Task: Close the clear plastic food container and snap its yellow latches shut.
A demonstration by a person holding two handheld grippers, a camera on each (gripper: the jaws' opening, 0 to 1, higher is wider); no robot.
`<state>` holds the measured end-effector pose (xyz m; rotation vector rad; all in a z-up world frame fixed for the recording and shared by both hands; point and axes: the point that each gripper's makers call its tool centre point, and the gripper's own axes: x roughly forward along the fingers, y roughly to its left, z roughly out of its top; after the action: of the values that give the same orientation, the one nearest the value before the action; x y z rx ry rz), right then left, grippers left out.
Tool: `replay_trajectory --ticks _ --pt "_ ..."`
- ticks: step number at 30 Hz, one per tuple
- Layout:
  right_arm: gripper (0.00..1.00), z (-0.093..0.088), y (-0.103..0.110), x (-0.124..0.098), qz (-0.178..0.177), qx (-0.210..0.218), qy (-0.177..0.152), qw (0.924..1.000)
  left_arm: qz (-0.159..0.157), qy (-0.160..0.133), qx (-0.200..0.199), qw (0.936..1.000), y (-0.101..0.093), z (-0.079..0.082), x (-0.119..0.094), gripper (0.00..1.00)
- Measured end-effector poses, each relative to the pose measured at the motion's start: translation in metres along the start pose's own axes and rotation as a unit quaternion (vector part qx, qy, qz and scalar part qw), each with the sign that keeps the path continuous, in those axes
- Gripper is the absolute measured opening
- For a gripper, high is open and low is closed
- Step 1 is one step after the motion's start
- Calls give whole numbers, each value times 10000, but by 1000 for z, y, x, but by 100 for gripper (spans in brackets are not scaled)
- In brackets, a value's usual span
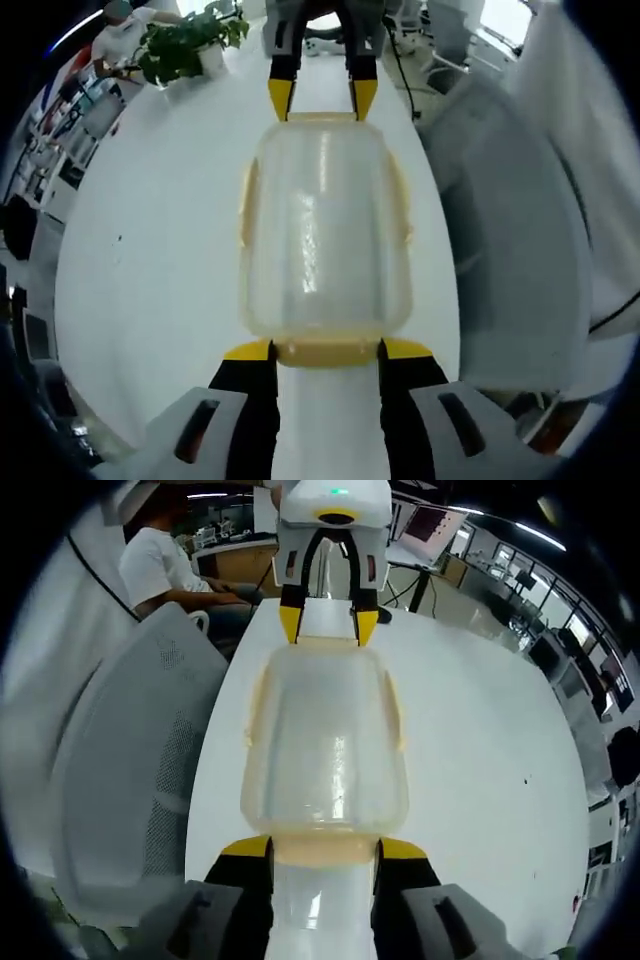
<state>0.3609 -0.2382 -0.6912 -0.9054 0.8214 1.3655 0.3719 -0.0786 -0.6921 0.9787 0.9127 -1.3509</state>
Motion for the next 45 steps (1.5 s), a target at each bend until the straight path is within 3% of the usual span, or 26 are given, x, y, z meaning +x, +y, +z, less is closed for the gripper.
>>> replay_trajectory --ticks 21,45 --pt "35 -64 -2 -25 59 173 -11 9998 -80 45 136 9999 8 63 27 36" --pt "35 -108 -7 -28 58 173 156 9997 -63 1 182 9998 15 95 59 36"
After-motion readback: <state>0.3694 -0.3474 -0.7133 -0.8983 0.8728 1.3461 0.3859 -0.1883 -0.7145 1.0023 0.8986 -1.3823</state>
